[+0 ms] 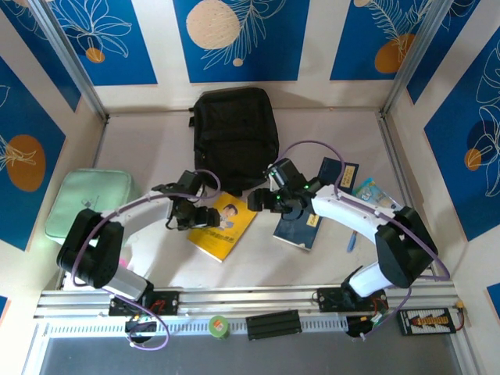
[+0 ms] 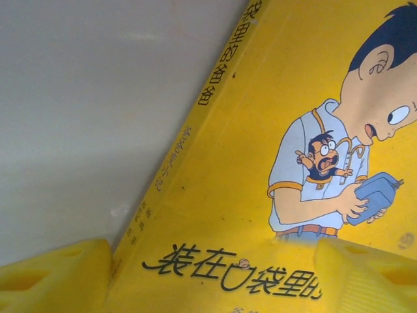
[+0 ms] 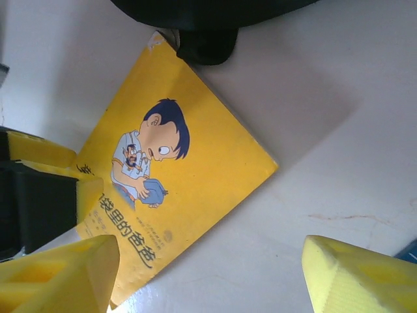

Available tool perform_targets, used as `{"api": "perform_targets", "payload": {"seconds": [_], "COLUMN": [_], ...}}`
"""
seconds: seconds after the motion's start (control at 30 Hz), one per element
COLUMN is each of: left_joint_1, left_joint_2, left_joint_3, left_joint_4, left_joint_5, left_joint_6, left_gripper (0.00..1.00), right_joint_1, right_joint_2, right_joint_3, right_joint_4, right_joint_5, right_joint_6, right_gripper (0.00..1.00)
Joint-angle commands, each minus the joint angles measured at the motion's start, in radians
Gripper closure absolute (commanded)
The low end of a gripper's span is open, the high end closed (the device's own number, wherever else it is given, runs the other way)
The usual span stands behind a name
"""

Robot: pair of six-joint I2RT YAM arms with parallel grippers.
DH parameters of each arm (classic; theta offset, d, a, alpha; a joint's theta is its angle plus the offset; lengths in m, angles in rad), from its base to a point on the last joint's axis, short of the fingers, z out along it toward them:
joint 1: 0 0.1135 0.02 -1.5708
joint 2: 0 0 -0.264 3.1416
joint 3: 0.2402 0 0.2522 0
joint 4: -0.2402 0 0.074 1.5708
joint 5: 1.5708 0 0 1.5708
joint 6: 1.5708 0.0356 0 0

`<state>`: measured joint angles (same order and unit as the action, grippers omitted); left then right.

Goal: Pack the student bag
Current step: Pick up the book from the bottom-center of the table.

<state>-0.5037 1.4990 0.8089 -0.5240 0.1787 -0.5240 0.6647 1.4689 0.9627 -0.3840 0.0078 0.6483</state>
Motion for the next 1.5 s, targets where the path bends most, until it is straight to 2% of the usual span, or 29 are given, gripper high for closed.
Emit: {"api": "perform_targets", "payload": {"seconds": [0.0,0.1,0.23,0.37,0.43,0.53,0.8,1.07,1.47], "left_joint_1": [-0.057,-0.114,-0.148,-0.149,-0.148,-0.148,-0.142,-0.094,-0.089], "left_joint_2": [-0.044,-0.093,-0.139,-0.135,-0.122,-0.110,-0.090,-0.042,0.050], "left_joint_3": [-0.069,-0.149,-0.187,-0.199,-0.183,-0.161,-0.131,-0.073,-0.043], "left_joint_4": [0.075,0.177,0.224,0.312,0.294,0.243,0.213,0.181,0.205], "left_joint_5": [0.026,0.060,0.094,0.208,0.211,0.137,0.075,0.087,0.162], "left_joint_6": [-0.065,-0.119,-0.158,-0.173,-0.153,-0.133,-0.152,-0.145,-0.180], "left_gripper": [0.28,0.37,0.46,0.59,0.59,0.58,0.56,0.57,0.59], "right_joint_1": [0.000,0.000,0.001,0.017,0.025,0.016,0.031,0.022,0.014], "right_joint_2": [-0.040,-0.086,-0.126,-0.100,-0.069,-0.013,0.091,0.211,0.276], "right_joint_3": [-0.025,-0.089,-0.152,-0.173,-0.169,-0.137,-0.092,-0.013,-0.012], "right_joint_4": [-0.050,-0.031,-0.006,0.024,0.037,0.015,0.030,0.010,-0.035], "right_joint_5": [-0.061,-0.033,-0.032,-0.030,-0.016,-0.010,-0.021,-0.048,-0.028], "right_joint_6": [-0.018,0.024,0.129,0.238,0.283,0.339,0.365,0.344,0.345], "right_gripper": [0.26,0.28,0.31,0.36,0.40,0.48,0.59,0.67,0.78]}}
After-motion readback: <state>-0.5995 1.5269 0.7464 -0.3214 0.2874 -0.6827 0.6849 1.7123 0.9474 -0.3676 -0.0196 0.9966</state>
